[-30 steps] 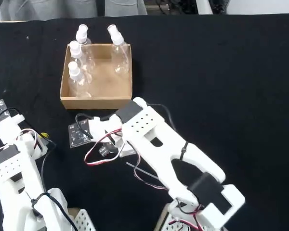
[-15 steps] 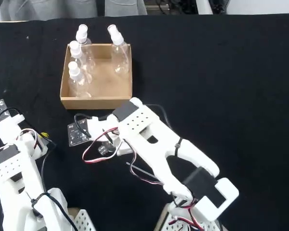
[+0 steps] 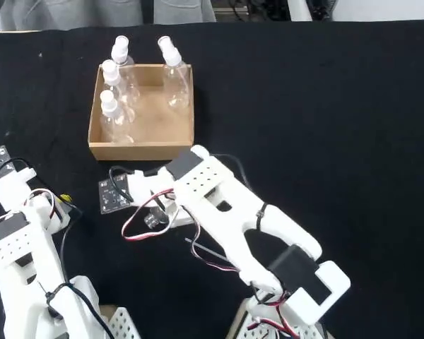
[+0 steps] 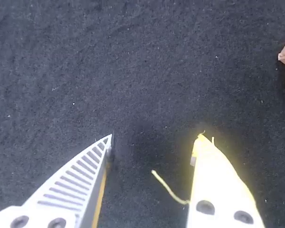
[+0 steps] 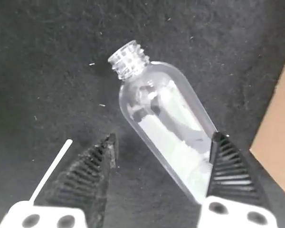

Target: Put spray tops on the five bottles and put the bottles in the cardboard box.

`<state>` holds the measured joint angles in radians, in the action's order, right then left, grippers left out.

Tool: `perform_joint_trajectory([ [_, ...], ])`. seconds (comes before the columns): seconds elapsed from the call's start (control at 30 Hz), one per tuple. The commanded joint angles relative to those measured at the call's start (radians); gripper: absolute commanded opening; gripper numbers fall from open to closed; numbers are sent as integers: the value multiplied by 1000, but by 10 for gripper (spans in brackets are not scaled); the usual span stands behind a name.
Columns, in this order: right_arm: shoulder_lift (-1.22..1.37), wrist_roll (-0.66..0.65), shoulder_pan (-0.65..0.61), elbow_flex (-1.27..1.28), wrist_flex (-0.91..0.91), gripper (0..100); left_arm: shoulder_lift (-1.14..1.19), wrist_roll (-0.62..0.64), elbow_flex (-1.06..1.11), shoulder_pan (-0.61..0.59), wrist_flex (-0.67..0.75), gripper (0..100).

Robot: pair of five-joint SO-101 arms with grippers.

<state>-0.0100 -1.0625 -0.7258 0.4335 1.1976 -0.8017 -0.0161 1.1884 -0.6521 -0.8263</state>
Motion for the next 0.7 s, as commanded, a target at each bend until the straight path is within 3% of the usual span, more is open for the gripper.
perform_joint_trajectory([
  [0.0, 1, 18, 3, 27, -51, 269, -23, 11, -56, -7, 14, 245],
  [0.67, -1, 101, 46, 31, -49, 269, -23, 11, -56, -7, 14, 245],
])
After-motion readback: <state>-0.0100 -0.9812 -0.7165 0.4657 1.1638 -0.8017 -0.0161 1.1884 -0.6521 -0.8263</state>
